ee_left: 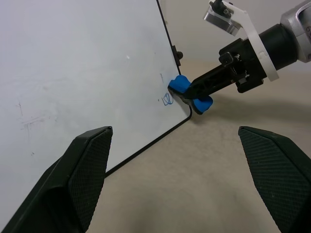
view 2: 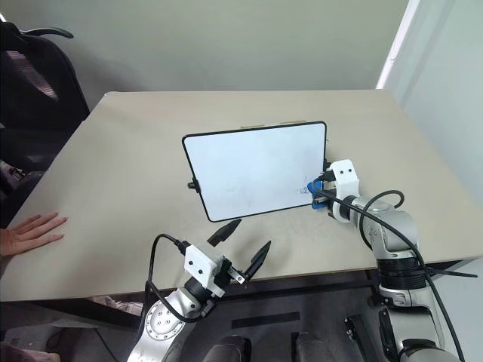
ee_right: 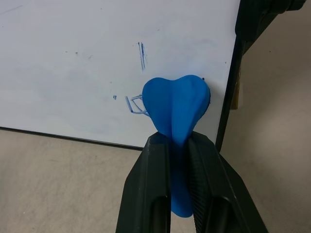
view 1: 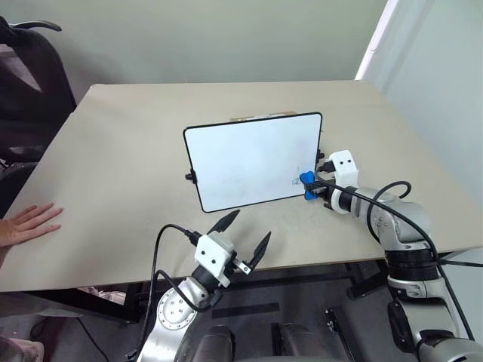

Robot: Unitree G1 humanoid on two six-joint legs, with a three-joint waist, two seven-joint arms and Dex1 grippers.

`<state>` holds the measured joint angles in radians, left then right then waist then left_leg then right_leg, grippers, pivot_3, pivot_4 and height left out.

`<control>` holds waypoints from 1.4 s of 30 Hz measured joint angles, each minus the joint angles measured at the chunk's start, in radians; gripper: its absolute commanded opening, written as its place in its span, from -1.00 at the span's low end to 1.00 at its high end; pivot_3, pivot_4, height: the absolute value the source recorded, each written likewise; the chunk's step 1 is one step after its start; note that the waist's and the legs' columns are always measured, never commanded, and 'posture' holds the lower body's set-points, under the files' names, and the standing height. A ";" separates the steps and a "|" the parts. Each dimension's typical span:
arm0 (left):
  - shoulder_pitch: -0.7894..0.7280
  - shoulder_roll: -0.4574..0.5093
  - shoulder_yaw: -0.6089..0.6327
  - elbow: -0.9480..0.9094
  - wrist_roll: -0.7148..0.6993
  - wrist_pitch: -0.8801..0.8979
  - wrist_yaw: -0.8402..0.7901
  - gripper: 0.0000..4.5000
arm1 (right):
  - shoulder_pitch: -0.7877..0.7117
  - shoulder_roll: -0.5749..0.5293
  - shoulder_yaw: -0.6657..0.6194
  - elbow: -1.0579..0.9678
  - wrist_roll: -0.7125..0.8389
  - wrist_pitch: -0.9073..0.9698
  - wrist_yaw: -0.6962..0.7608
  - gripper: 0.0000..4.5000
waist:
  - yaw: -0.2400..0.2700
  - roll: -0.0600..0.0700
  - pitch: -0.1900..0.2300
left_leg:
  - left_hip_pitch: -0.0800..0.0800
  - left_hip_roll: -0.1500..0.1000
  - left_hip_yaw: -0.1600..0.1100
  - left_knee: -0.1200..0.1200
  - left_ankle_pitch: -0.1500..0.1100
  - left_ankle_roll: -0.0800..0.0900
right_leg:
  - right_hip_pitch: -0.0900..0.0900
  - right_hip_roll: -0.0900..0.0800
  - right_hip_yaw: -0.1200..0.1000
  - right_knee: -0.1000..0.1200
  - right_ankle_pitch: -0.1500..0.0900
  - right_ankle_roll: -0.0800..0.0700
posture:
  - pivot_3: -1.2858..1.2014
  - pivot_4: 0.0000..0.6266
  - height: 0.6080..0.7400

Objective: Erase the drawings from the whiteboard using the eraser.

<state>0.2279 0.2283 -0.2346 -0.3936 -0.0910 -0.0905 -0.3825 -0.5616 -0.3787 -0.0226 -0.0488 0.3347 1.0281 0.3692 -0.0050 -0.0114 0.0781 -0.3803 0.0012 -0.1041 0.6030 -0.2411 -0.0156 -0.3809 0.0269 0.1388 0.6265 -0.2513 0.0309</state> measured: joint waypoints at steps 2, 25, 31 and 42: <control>-0.001 0.001 0.000 0.000 0.000 0.002 0.000 1.00 | 0.000 0.014 0.011 0.000 -0.005 0.004 0.000 -0.90 | -0.002 0.000 0.000 | 0.000 0.000 0.000 0.000 0.000 0.000 | 0.000 0.000 0.000 0.000 0.000 0.000 | 0.03 -0.52 0.85; 0.000 0.004 0.010 -0.015 -0.004 0.005 -0.001 1.00 | -0.022 -0.025 0.064 0.066 -0.028 0.033 0.003 -0.90 | 0.001 0.000 0.000 | -0.001 0.000 0.000 0.001 -0.002 -0.004 | -0.005 0.000 0.000 0.000 0.004 -0.002 | 0.03 -0.52 0.85; -0.009 0.004 0.011 -0.015 -0.004 0.005 -0.004 1.00 | -0.022 -0.035 0.043 0.080 -0.036 0.033 0.003 -0.90 | -0.001 0.000 0.000 | -0.002 0.000 0.000 0.000 0.000 0.000 | -0.004 0.000 0.000 0.000 0.005 0.000 | 0.03 -0.52 0.85; -0.015 0.002 0.014 -0.012 -0.004 0.005 -0.004 1.00 | -0.059 -0.012 0.048 0.071 -0.040 0.031 0.009 -0.90 | -0.004 0.000 0.000 | -0.001 0.000 0.000 0.000 0.000 0.000 | -0.004 0.000 0.000 0.000 0.006 0.000 | 0.03 -0.52 0.85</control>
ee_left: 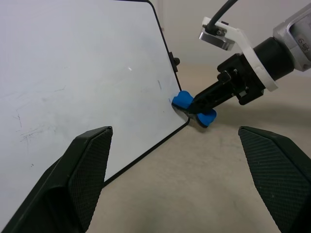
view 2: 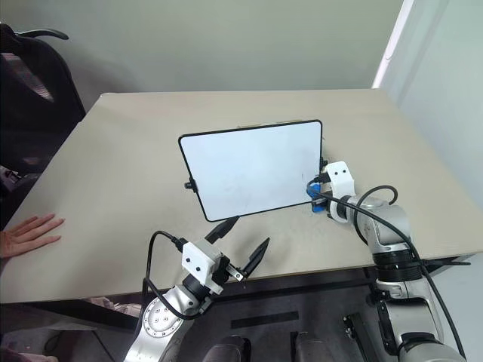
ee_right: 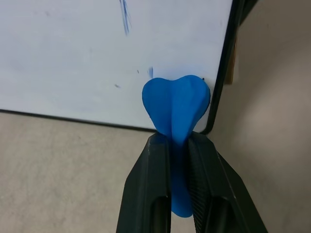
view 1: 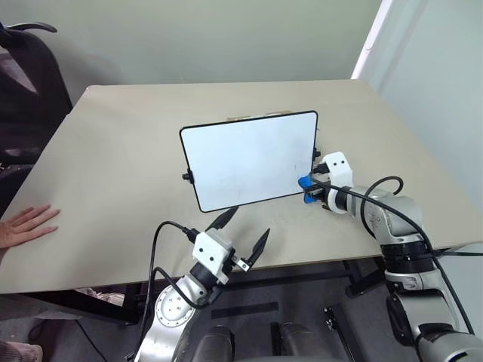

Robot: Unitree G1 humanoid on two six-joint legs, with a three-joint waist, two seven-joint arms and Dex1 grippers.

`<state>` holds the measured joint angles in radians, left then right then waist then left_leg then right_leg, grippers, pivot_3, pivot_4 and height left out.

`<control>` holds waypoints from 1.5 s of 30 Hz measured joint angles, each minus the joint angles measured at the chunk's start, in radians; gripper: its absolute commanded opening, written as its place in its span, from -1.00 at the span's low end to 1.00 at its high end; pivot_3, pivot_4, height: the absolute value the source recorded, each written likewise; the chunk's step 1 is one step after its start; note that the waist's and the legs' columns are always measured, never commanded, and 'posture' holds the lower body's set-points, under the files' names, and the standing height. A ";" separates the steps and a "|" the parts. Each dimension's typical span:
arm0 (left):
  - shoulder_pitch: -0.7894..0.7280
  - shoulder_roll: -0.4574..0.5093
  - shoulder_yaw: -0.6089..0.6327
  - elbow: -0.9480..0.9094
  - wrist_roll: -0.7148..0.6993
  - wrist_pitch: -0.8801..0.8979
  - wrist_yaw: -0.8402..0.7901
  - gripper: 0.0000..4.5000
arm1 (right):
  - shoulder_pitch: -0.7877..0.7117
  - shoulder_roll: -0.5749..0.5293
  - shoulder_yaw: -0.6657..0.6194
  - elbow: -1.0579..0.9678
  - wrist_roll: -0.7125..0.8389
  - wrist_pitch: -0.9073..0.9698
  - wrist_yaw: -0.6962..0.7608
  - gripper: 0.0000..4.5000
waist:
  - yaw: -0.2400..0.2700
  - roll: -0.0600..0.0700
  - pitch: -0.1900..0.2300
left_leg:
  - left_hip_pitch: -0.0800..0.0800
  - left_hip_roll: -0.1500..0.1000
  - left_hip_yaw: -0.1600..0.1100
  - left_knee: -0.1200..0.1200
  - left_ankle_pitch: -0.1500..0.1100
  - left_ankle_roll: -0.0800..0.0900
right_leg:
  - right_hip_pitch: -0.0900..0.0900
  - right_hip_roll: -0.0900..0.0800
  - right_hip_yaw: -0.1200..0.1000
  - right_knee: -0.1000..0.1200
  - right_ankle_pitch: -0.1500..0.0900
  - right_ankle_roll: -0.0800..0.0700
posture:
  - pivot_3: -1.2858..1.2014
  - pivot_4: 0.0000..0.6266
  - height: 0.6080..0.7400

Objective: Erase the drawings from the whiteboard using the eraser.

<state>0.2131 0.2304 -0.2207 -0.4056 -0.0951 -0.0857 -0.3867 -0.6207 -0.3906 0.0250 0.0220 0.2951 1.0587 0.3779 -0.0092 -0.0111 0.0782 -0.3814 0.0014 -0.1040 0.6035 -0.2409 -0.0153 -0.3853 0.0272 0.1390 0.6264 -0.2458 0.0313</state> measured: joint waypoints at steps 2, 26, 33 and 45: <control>0.000 -0.001 0.000 0.000 0.000 0.000 0.000 1.00 | -0.008 -0.001 0.000 0.000 -0.004 -0.006 0.003 -0.90 | 0.000 0.000 0.000 | 0.000 0.000 0.000 0.000 0.000 0.000 | 0.000 0.000 0.000 0.000 0.000 0.000 | 0.03 -0.52 0.85; 0.001 -0.011 -0.004 0.000 0.004 0.000 0.001 1.00 | -0.089 0.029 -0.031 -0.084 0.034 0.025 0.007 -0.90 | 0.002 0.000 0.000 | 0.001 0.000 0.000 0.000 0.000 0.000 | -0.004 0.000 -0.001 -0.001 0.004 -0.005 | 0.03 -0.52 0.85; 0.008 -0.011 -0.006 -0.001 0.005 0.000 0.002 1.00 | -0.030 0.050 -0.003 -0.048 0.031 0.023 0.007 -0.90 | 0.002 0.000 0.000 | 0.002 0.000 0.000 0.000 0.000 0.000 | -0.003 0.000 0.000 -0.001 0.001 0.001 | 0.03 -0.52 0.85; 0.029 -0.005 -0.006 -0.011 0.004 0.000 0.002 1.00 | 0.001 0.047 0.019 0.034 0.018 0.012 0.028 -0.90 | 0.002 0.000 0.000 | 0.000 0.000 0.000 0.000 -0.002 -0.004 | -0.004 0.000 0.000 -0.001 0.005 -0.005 | 0.03 -0.52 0.85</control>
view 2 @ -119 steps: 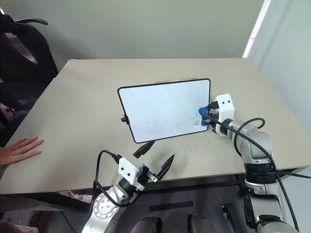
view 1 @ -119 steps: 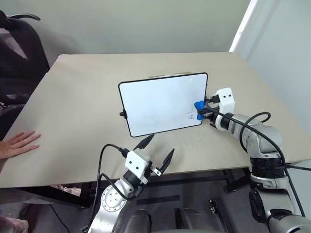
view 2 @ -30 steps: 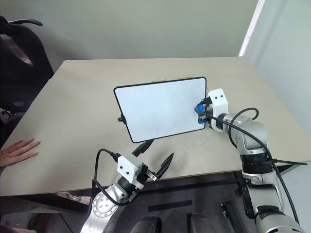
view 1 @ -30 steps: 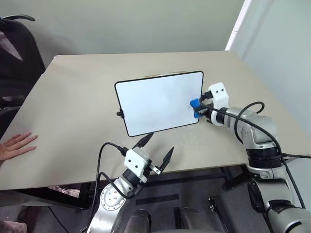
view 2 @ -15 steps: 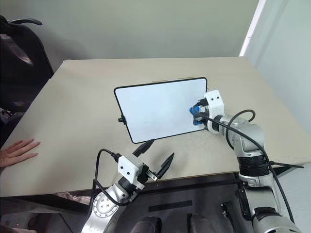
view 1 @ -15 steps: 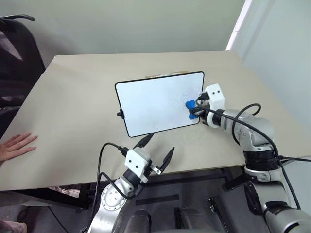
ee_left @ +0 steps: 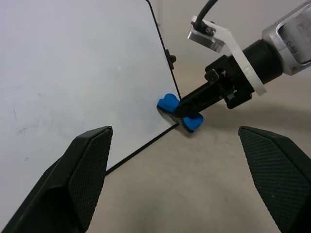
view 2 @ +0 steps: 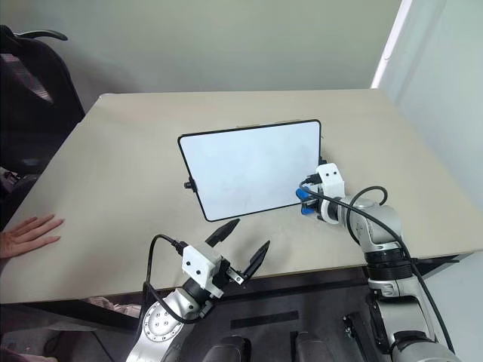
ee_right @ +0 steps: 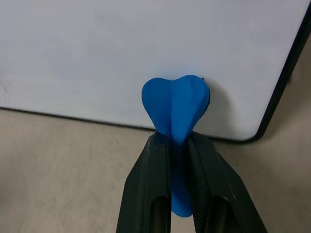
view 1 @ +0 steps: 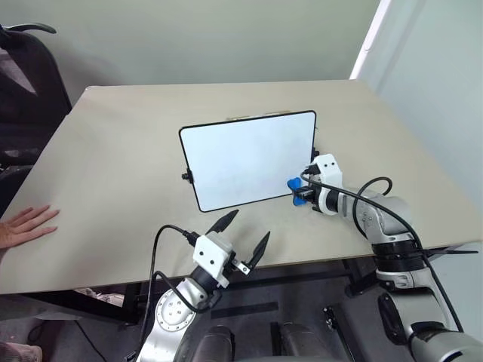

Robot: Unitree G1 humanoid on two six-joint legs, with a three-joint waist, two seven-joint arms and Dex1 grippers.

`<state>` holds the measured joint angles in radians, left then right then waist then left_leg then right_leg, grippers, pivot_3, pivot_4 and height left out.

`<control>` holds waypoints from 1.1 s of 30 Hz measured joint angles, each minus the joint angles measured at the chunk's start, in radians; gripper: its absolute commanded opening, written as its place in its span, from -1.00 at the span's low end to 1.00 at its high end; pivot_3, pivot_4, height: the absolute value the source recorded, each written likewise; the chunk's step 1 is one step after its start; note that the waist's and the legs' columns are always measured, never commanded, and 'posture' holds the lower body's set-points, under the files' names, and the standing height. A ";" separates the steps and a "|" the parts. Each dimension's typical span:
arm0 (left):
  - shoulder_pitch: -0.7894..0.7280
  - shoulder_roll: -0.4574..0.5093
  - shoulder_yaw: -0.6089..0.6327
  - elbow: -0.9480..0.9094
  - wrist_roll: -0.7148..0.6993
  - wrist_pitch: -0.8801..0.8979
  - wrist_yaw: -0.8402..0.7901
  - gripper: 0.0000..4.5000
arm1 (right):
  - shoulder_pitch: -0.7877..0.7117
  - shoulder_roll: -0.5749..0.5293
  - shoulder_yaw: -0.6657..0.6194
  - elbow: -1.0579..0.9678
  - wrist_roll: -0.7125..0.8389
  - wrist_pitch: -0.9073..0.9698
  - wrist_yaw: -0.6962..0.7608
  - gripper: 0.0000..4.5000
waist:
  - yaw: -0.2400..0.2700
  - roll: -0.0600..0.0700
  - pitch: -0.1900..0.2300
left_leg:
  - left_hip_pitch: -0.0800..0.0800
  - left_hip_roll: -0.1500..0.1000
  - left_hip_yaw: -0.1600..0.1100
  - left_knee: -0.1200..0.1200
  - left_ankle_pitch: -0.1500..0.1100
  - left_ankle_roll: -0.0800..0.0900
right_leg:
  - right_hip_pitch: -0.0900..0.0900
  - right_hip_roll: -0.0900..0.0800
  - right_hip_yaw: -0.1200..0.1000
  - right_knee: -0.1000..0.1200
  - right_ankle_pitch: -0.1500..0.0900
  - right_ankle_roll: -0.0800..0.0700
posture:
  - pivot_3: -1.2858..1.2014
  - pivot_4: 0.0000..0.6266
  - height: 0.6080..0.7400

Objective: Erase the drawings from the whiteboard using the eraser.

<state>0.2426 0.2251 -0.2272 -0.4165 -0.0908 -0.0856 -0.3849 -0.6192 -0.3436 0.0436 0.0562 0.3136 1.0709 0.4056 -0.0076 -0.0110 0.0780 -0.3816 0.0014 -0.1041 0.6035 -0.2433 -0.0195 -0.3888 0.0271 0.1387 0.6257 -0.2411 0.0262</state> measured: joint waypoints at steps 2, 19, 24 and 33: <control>0.001 0.001 0.000 -0.004 -0.001 0.000 0.000 1.00 | 0.001 -0.003 0.008 0.000 -0.001 0.006 0.007 -0.90 | 0.000 0.000 0.000 | 0.000 0.000 0.000 0.000 0.001 0.002 | 0.000 0.000 0.000 0.000 0.001 -0.002 | 0.03 -0.52 0.85; -0.002 0.008 0.014 -0.013 -0.009 0.001 -0.003 1.00 | -0.041 -0.016 -0.022 -0.033 0.000 0.006 0.015 -0.90 | 0.000 0.000 0.000 | 0.000 0.000 0.000 0.000 0.002 0.004 | 0.000 0.000 0.000 0.000 0.000 0.000 | 0.03 -0.52 0.85; -0.005 0.008 0.014 -0.012 -0.010 0.002 -0.005 1.00 | -0.067 -0.034 -0.048 -0.083 0.001 0.012 0.015 -0.90 | 0.001 0.000 0.000 | 0.001 0.000 0.000 0.000 0.002 0.004 | 0.000 0.000 0.000 0.000 0.001 -0.003 | 0.03 -0.52 0.85; -0.018 0.007 0.013 -0.008 -0.009 0.003 -0.006 1.00 | 0.045 -0.102 -0.086 -0.200 0.030 0.099 0.016 -0.90 | 0.013 0.000 0.000 | 0.002 0.000 0.000 0.001 0.003 0.004 | 0.002 0.000 0.000 -0.001 -0.004 0.001 | 0.03 -0.52 0.85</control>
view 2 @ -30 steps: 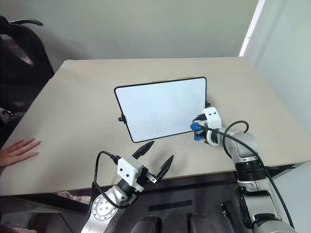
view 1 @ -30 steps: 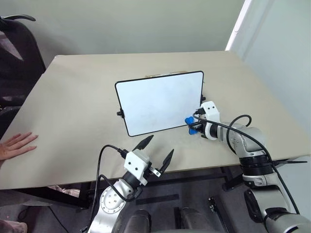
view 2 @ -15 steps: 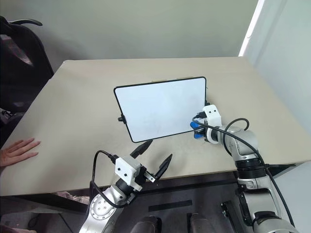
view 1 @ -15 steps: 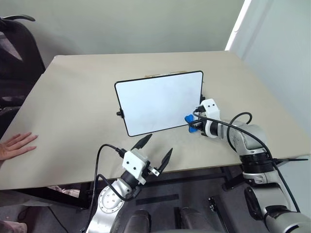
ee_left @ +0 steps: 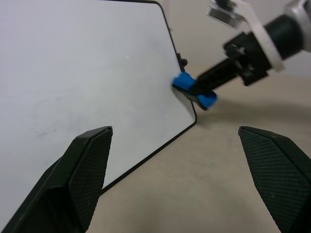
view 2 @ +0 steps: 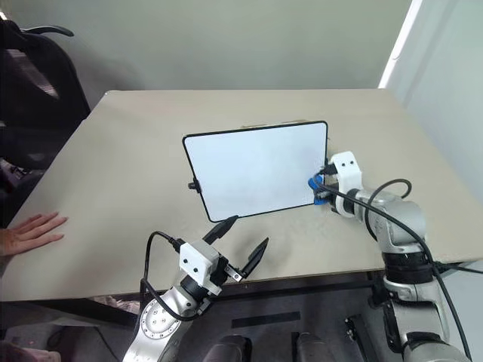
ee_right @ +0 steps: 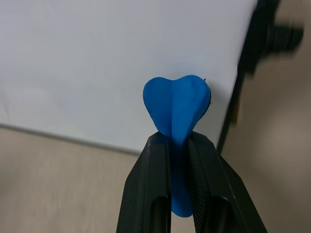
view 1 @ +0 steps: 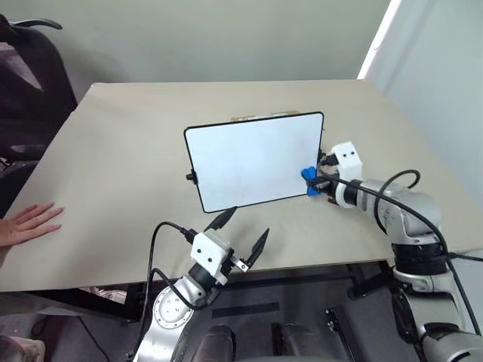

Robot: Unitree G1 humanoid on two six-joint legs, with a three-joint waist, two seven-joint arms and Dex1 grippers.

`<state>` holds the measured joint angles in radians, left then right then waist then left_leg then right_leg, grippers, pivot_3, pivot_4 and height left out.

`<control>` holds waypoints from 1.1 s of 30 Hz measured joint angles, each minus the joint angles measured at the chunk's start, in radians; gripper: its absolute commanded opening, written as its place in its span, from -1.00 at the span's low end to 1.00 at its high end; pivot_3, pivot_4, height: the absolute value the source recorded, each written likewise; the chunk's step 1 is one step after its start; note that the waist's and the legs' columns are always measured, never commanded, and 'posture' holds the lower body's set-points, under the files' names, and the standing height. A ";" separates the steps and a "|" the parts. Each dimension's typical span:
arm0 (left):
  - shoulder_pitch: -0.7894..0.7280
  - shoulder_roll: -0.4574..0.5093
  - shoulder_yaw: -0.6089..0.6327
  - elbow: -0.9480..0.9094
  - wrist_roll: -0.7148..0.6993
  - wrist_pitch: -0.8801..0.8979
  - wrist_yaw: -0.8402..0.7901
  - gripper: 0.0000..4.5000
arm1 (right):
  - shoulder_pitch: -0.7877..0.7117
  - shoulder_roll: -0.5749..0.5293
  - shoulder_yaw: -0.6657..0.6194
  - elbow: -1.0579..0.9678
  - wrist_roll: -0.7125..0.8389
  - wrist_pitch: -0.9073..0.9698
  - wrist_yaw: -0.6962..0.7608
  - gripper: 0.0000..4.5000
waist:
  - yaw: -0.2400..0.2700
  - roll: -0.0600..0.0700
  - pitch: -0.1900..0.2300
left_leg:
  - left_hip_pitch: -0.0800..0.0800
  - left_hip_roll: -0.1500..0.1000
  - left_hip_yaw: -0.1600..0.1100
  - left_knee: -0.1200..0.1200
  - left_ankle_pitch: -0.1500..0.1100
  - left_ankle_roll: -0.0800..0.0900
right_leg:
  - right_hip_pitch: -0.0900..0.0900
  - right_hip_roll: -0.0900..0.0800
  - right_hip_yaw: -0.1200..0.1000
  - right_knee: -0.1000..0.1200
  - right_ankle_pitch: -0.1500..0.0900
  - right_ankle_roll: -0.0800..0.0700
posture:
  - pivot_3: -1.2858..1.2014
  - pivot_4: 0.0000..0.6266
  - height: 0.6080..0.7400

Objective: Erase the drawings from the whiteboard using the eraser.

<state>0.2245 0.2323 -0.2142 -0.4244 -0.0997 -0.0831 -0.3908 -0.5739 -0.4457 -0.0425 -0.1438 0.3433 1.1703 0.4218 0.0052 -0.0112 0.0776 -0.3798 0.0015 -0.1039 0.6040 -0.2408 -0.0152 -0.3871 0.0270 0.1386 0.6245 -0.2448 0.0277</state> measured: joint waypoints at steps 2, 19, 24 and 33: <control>-0.001 0.000 0.000 0.001 0.000 0.000 0.000 1.00 | 0.043 -0.030 -0.022 -0.068 0.025 0.038 0.006 -0.90 | 0.002 0.000 0.000 | -0.001 0.000 0.001 0.000 0.000 0.000 | 0.002 0.000 0.000 0.000 -0.002 0.001 | 0.03 -0.52 0.85; -0.005 0.000 -0.015 0.012 0.000 0.002 -0.004 1.00 | 0.161 -0.209 -0.143 -0.109 0.085 0.230 0.015 -0.90 | 0.001 -0.002 0.001 | 0.003 -0.001 0.001 0.001 -0.001 -0.002 | 0.007 0.000 0.001 0.001 -0.009 0.010 | 0.03 -0.52 0.85; -0.005 0.000 -0.019 0.012 0.001 0.002 -0.002 1.00 | 0.151 -0.209 -0.136 -0.030 0.083 0.207 0.014 -0.90 | 0.001 -0.001 0.001 | 0.003 -0.001 0.001 0.001 0.000 -0.001 | 0.007 0.000 0.001 0.002 -0.009 0.011 | 0.03 -0.52 0.85; -0.005 0.004 -0.018 0.011 0.001 0.002 0.001 1.00 | 0.141 -0.209 -0.106 0.010 0.083 0.169 0.015 0.12 | 0.002 -0.001 0.001 | 0.003 -0.001 0.001 0.001 -0.001 0.000 | 0.008 0.000 0.001 0.002 -0.010 0.013 | 0.03 -0.52 0.85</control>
<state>0.2196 0.2365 -0.2324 -0.4131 -0.0983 -0.0811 -0.3902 -0.4326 -0.6547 -0.1483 -0.1339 0.4268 1.3390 0.4365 0.0068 -0.0126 0.0782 -0.3766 0.0008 -0.1028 0.6046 -0.2413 -0.0154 -0.3793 0.0267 0.1395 0.6260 -0.2551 0.0406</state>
